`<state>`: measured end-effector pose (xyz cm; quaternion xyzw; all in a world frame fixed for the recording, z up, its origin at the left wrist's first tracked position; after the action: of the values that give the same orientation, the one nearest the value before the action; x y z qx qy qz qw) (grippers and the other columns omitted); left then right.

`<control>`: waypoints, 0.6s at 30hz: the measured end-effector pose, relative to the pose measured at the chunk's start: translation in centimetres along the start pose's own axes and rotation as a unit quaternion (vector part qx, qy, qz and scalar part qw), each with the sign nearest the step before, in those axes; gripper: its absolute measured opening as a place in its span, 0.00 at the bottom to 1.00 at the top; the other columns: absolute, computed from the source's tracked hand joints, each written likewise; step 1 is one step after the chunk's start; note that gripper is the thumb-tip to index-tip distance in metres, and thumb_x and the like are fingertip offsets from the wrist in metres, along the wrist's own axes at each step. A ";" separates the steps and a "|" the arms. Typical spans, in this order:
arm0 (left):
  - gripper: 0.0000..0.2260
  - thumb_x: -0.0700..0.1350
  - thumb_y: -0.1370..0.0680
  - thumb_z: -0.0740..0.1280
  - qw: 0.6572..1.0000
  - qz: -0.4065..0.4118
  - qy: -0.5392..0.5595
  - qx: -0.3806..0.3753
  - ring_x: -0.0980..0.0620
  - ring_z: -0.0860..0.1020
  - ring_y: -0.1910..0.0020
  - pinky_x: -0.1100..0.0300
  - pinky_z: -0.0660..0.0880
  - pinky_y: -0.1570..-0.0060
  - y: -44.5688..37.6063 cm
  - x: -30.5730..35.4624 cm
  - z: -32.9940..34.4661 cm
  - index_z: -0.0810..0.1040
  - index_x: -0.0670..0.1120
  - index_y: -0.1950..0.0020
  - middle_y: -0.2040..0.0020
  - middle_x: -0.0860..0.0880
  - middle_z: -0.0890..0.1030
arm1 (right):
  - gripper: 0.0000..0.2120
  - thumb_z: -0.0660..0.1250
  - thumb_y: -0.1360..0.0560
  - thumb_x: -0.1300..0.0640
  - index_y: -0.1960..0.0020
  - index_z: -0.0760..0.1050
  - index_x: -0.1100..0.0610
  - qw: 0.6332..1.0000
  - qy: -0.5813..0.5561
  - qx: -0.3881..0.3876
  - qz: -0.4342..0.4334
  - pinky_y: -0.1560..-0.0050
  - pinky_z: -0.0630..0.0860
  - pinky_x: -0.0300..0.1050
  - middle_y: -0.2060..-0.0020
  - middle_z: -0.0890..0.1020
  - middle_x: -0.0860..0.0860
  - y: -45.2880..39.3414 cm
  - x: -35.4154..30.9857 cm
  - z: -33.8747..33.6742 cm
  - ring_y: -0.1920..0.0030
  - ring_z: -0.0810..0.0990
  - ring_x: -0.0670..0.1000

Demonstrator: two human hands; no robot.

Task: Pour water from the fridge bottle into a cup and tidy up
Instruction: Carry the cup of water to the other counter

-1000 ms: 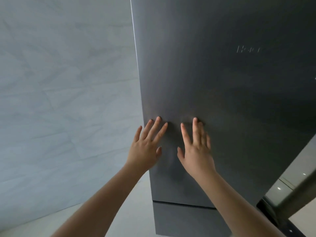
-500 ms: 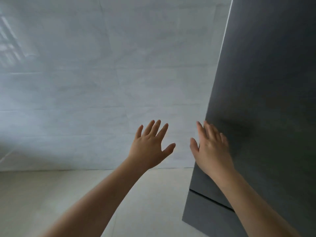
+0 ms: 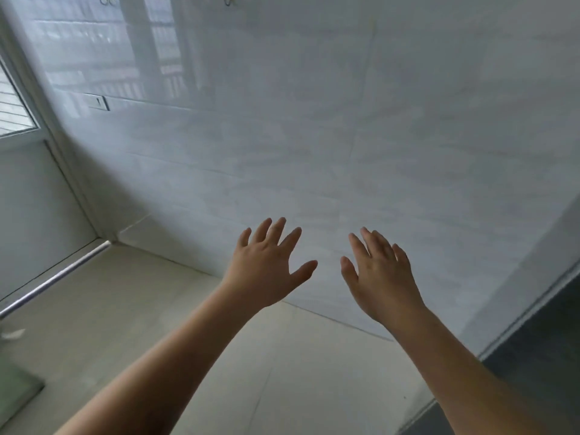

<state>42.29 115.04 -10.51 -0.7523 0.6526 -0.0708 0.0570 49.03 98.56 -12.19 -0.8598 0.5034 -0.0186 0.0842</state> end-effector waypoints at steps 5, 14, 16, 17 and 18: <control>0.34 0.70 0.22 0.45 0.997 -0.075 0.006 0.005 0.48 0.44 0.20 0.46 0.46 0.22 3.7 -8.5 -0.9 0.49 0.54 0.19 0.18 0.48 0.47 | 0.32 0.35 0.21 0.39 0.21 0.49 0.51 0.996 -0.012 -0.002 -0.091 0.23 0.47 0.52 0.21 0.50 0.50 -2.2 -9.5 0.5 0.22 0.47 0.49; 0.33 0.69 0.21 0.46 0.972 -0.234 0.028 0.006 0.49 0.46 0.20 0.50 0.48 0.22 10.9 -20.0 -0.3 0.51 0.56 0.19 0.18 0.49 0.51 | 0.38 0.29 0.28 0.35 0.21 0.47 0.45 0.965 -0.060 -0.032 -0.255 0.24 0.44 0.49 0.21 0.49 0.48 -2.9 -23.8 2.4 0.22 0.46 0.48; 0.32 0.68 0.21 0.46 0.961 -0.276 0.022 -0.003 0.49 0.45 0.20 0.50 0.47 0.23 12.4 -21.7 0.2 0.50 0.56 0.19 0.18 0.49 0.50 | 0.39 0.29 0.29 0.34 0.21 0.46 0.44 0.956 -0.072 -0.042 -0.282 0.24 0.44 0.48 0.21 0.49 0.48 -3.2 -25.9 3.3 0.22 0.46 0.48; 0.32 0.68 0.20 0.46 0.956 -0.291 0.021 -0.008 0.50 0.45 0.20 0.50 0.47 0.23 13.0 -22.3 0.4 0.50 0.56 0.19 0.18 0.49 0.50 | 0.39 0.29 0.29 0.34 0.21 0.47 0.44 0.952 -0.077 -0.043 -0.292 0.24 0.44 0.48 0.21 0.50 0.48 -3.4 -26.8 3.7 0.22 0.46 0.49; 0.32 0.68 0.20 0.46 0.952 -0.305 0.020 -0.014 0.50 0.45 0.20 0.51 0.47 0.23 13.6 -23.0 0.5 0.50 0.56 0.19 0.18 0.49 0.50 | 0.38 0.29 0.29 0.33 0.21 0.47 0.44 0.948 -0.082 -0.046 -0.304 0.24 0.45 0.48 0.21 0.50 0.49 -3.5 -27.8 4.0 0.22 0.47 0.49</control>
<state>25.95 135.87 -14.21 -0.9146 0.3939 -0.0908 0.0094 38.84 124.87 -14.10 -0.9736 0.2094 0.0499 0.0758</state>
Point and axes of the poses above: each hand's wrist, its own y-axis away from the middle knuckle, its own z-axis out of the palm, x = y × z, the point moved 8 cm from there along -y, towards the middle knuckle
